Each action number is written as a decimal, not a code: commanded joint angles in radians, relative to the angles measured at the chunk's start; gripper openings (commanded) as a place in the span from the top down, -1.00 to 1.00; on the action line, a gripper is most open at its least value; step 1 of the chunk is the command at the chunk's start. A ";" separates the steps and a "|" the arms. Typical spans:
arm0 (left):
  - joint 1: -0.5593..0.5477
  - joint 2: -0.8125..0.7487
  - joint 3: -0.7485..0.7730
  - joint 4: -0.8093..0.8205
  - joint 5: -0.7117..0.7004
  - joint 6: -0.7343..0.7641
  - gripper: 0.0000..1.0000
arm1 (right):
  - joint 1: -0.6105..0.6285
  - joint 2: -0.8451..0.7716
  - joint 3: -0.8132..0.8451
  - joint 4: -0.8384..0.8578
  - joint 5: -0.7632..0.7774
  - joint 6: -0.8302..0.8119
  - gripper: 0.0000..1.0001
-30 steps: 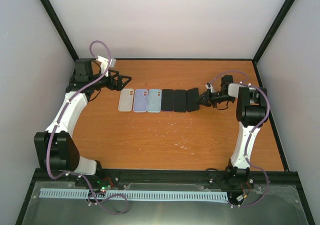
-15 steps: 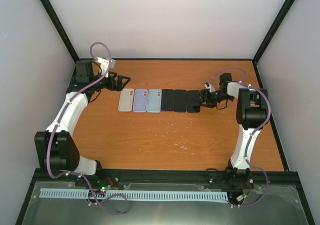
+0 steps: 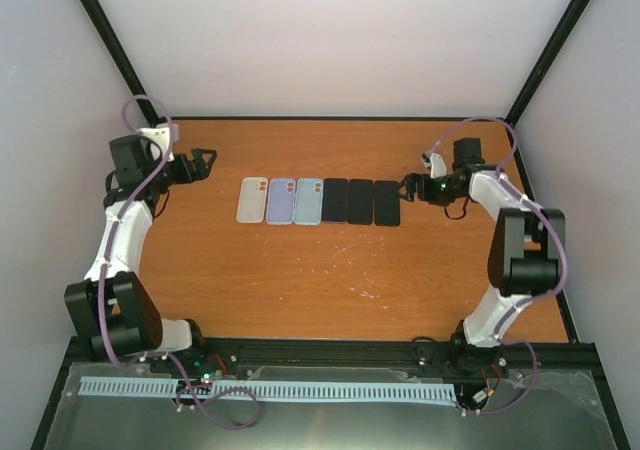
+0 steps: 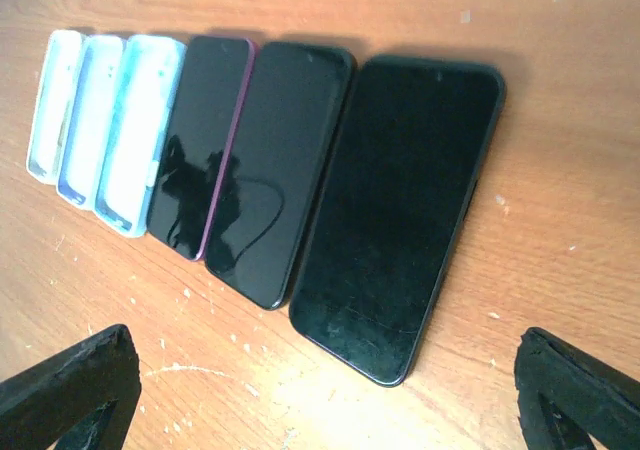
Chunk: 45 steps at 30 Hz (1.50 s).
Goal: Take the phone out of the phone case
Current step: Place the phone at the center of the board, then reset both arms
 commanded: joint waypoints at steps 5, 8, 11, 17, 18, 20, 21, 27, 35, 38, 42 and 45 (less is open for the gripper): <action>0.076 -0.145 -0.195 0.247 -0.214 -0.040 -0.99 | -0.016 -0.353 -0.186 0.281 0.281 0.016 -1.00; 0.075 -0.206 -0.340 0.390 -0.298 -0.008 -0.99 | -0.021 -0.469 -0.299 0.386 0.370 0.030 -1.00; 0.075 -0.260 -0.524 0.614 -0.333 0.050 -0.99 | -0.025 -0.577 -0.439 0.503 0.409 0.029 -1.00; 0.074 -0.263 -0.823 1.087 -0.151 0.134 -0.99 | -0.027 -0.715 -0.723 0.838 0.539 0.021 -1.00; 0.075 -0.241 -0.861 1.172 -0.149 0.127 -0.99 | -0.026 -0.717 -0.761 0.912 0.577 0.020 -1.00; 0.073 -0.179 -0.898 1.278 -0.164 0.131 -0.99 | -0.027 -0.700 -0.827 1.042 0.639 0.005 -1.00; 0.073 -0.147 -0.908 1.331 -0.175 0.135 -1.00 | -0.026 -0.683 -0.841 1.090 0.674 0.005 -1.00; 0.062 -0.036 -0.906 1.493 -0.213 0.139 -0.99 | -0.025 -0.564 -0.922 1.375 0.699 -0.037 -1.00; -0.018 0.139 -0.954 1.742 -0.441 0.127 -0.99 | 0.020 -0.435 -0.953 1.570 0.754 -0.038 -1.00; -0.020 0.157 -0.915 1.693 -0.466 0.120 -0.99 | 0.052 -0.368 -0.954 1.639 0.792 -0.055 -1.00; -0.021 0.165 -0.869 1.622 -0.447 0.129 -0.99 | 0.060 -0.266 -0.952 1.733 0.801 -0.065 -1.00; -0.021 0.166 -0.839 1.564 -0.432 0.130 -0.99 | 0.065 -0.265 -0.953 1.728 0.784 -0.075 -1.00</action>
